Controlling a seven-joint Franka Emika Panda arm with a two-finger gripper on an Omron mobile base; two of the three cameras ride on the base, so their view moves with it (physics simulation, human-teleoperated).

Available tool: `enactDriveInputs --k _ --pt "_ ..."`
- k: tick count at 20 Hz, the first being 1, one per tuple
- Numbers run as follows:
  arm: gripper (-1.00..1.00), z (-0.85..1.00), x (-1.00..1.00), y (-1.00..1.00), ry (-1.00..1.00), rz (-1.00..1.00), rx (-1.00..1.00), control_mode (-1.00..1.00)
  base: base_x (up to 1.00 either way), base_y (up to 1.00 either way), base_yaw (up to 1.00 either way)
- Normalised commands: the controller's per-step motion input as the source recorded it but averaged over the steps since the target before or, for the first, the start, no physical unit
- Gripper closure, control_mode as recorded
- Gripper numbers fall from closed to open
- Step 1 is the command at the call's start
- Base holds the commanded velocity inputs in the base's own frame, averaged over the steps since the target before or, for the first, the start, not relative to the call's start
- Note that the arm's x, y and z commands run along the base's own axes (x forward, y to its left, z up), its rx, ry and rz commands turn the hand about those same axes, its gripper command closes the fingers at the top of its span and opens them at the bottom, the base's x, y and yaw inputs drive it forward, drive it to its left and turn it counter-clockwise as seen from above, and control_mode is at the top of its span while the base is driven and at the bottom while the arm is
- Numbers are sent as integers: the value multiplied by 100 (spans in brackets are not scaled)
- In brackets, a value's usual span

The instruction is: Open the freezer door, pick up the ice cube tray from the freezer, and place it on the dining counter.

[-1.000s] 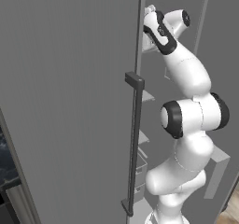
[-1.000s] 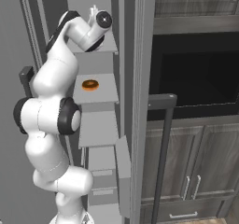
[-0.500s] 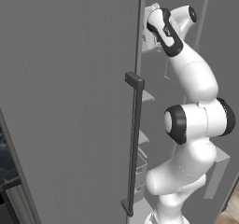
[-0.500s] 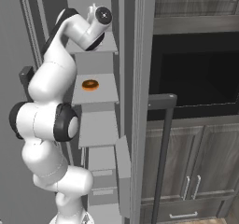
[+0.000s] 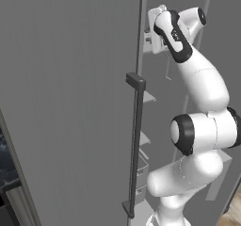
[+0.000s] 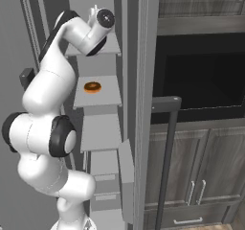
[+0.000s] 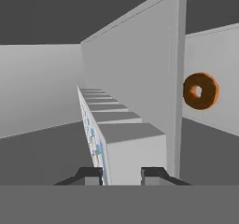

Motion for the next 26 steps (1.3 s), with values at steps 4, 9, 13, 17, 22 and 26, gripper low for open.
enactDriveInputs --k 4,9,13,17,22,26 --pt "100 2 -25 -19 0 0 0 -100 0 0 0" --pt "100 0 -37 -9 0 0 0 -100 0 0 0" --pt "100 0 -50 -4 0 0 0 -100 0 0 0" --pt "100 0 -49 -2 0 0 0 -100 0 0 0" --pt "100 2 -44 -6 -2 0 0 -100 0 0 0" --pt "100 6 -37 -15 0 0 0 -100 0 0 0"
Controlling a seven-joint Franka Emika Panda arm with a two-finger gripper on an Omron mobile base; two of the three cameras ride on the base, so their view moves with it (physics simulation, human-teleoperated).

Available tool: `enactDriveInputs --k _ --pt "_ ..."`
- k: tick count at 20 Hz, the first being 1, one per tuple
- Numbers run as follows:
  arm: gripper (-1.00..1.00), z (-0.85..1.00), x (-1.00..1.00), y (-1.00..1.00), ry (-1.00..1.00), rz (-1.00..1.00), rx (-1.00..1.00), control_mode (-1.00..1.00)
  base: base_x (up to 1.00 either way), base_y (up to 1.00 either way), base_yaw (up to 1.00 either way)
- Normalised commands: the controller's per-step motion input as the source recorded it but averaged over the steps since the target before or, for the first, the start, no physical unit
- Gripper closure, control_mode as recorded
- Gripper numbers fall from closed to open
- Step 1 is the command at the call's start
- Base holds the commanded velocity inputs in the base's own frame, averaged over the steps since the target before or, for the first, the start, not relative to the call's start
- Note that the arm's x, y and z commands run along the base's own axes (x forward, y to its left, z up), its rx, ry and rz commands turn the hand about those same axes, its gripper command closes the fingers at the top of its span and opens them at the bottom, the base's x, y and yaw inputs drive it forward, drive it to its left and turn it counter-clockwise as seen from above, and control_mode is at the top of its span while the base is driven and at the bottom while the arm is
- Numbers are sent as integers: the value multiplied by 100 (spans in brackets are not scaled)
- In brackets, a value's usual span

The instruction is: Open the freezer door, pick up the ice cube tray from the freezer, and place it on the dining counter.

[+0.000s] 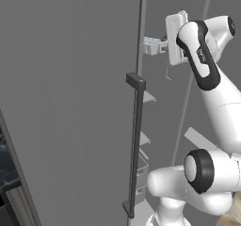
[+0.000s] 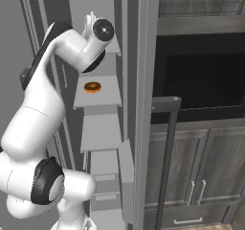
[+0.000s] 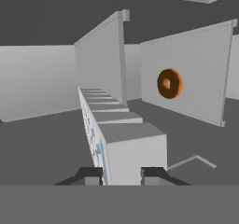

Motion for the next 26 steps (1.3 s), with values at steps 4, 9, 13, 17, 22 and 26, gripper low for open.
enactDriveInputs --k 4,9,13,17,22,26 --pt "100 6 -33 -13 0 0 1 -100 0 0 0" --pt "100 5 -38 -4 0 -2 0 -100 0 0 0" --pt "100 6 -49 0 0 -2 0 -100 0 0 0" --pt "100 9 -50 0 0 -2 1 -100 0 0 0" --pt "100 10 -44 0 0 -2 1 -100 0 0 0" --pt "100 10 -49 -1 0 -2 2 -100 0 0 0"
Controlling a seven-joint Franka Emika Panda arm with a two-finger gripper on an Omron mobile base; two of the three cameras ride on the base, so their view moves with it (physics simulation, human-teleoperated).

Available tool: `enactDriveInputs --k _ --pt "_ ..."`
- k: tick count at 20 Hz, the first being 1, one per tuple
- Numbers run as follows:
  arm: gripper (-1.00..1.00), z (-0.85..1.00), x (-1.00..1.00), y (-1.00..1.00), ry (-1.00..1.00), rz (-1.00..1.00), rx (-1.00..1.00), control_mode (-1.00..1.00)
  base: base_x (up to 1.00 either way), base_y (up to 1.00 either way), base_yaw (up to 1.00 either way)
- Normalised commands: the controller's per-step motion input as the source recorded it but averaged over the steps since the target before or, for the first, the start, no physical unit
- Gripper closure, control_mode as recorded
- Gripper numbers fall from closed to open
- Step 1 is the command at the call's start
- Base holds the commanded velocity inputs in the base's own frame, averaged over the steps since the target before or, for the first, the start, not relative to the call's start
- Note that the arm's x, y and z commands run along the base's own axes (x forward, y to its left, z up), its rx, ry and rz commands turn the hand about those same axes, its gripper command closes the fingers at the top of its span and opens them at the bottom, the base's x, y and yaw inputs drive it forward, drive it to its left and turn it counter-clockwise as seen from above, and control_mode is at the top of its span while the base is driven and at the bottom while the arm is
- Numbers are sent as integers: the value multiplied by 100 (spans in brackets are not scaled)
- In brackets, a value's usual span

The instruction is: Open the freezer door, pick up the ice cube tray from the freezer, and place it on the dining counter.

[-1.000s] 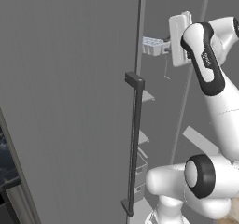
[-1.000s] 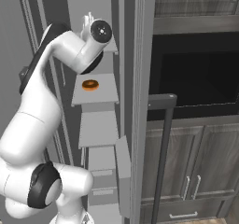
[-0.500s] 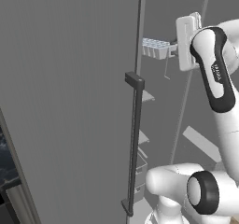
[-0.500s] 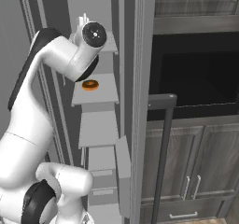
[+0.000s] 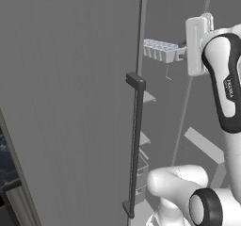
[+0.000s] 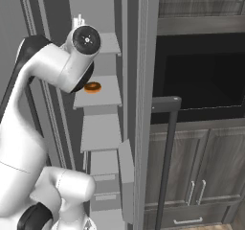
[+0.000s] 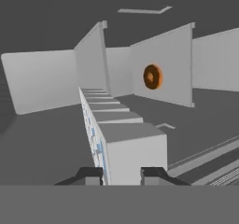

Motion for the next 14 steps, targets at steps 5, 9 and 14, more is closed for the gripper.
enactDriveInputs --k 5,9,14 --pt "100 6 -53 -1 0 -2 1 -100 0 0 0" --pt "100 4 -55 0 0 -2 1 -100 0 0 0" --pt "100 2 -50 -2 0 -2 1 -100 0 0 0"
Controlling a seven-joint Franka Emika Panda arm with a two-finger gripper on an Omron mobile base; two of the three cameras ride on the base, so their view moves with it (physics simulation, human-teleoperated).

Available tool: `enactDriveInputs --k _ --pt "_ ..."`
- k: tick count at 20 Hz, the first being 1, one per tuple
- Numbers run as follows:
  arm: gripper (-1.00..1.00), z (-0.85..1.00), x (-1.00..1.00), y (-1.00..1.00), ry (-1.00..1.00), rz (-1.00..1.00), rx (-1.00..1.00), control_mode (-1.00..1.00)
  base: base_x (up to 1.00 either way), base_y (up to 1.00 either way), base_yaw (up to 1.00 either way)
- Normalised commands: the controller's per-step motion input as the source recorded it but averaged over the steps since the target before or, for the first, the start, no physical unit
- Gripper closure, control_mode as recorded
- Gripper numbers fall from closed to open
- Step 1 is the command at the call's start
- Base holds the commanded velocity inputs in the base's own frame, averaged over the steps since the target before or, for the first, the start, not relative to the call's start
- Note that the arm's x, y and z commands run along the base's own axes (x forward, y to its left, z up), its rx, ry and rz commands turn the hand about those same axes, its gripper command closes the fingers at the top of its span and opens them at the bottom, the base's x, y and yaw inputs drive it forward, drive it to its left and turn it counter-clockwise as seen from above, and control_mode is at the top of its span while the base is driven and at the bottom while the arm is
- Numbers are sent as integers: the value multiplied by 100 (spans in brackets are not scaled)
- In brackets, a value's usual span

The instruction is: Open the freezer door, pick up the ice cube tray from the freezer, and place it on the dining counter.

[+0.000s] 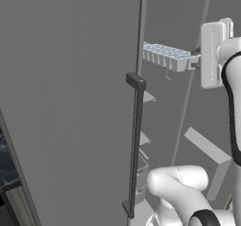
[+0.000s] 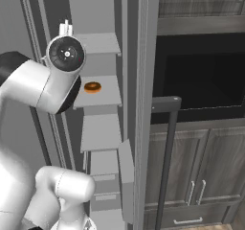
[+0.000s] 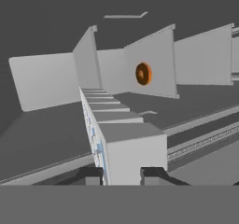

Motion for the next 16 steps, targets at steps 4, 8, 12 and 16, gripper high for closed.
enactDriveInputs --k 4,8,12,16 --pt "100 0 -47 -3 0 -1 1 -100 0 0 0" --pt "100 0 -48 -1 0 -1 1 -100 0 0 0" --pt "100 0 -49 -1 0 -1 1 -100 0 0 0" --pt "100 0 -42 -1 0 0 0 -100 0 0 0"
